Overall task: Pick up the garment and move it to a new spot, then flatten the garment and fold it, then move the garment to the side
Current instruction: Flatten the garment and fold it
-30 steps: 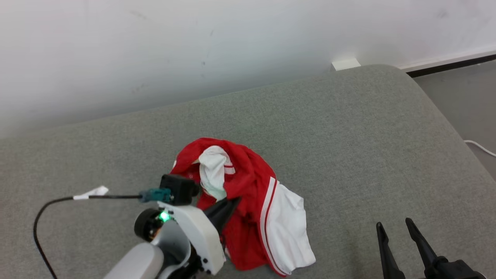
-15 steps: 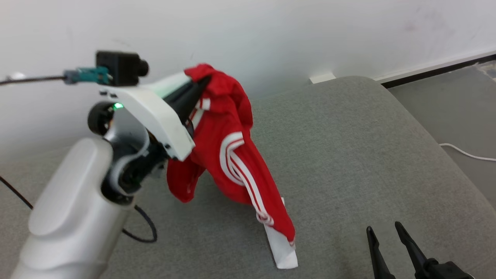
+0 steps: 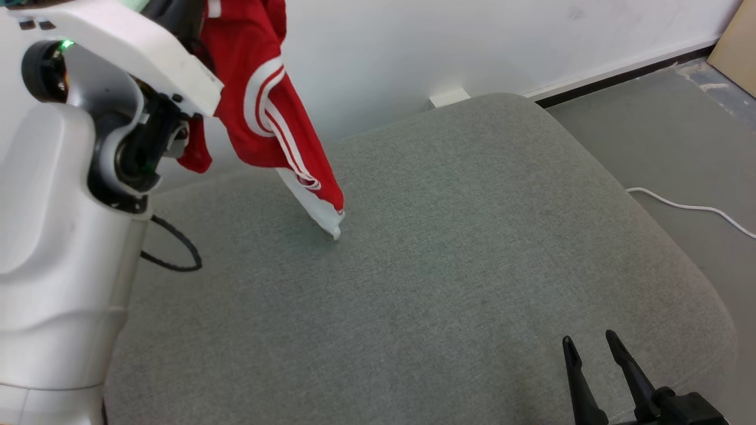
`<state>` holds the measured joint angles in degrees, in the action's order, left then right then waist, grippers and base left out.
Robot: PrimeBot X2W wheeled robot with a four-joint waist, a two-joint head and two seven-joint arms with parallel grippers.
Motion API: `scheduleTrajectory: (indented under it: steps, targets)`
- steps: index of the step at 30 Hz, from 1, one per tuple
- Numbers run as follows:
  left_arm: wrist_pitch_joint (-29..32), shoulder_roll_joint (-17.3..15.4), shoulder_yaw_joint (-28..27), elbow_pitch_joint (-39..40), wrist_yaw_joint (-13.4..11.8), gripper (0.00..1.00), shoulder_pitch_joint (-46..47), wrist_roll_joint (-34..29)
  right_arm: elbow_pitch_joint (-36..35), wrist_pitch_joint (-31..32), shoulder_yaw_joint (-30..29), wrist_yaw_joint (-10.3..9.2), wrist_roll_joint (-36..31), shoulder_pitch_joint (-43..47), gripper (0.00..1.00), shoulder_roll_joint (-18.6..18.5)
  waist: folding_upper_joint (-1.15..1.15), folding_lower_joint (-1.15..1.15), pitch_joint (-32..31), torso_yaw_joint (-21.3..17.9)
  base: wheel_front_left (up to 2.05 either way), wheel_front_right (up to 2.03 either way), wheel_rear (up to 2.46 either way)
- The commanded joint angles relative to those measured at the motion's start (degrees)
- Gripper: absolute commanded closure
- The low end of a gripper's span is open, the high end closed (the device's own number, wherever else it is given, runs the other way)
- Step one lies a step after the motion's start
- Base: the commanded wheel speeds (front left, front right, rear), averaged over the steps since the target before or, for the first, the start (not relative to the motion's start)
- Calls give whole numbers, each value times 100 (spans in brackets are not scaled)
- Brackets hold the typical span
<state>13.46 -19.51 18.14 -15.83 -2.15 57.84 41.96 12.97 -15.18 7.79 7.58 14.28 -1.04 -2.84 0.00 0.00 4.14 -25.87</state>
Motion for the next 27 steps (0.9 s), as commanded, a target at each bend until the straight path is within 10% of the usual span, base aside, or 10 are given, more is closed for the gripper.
scheduleTrajectory:
  steps: [1,14,27]
  targets:
    - [-51,27,-3,-33,1,100,-50,-60,-18,6,-19,-17,56,-32,0,-10,0,0,8,0,0,0,0]
    - [-955,799,713,313,40,100,-3385,290,-71,6,-207,-17,-90,47,0,-10,0,0,150,468,0,0,0]
    - [-1443,500,955,695,-183,100,-5515,266,-44,6,-289,-17,-345,92,0,-11,0,0,115,1122,0,0,0]
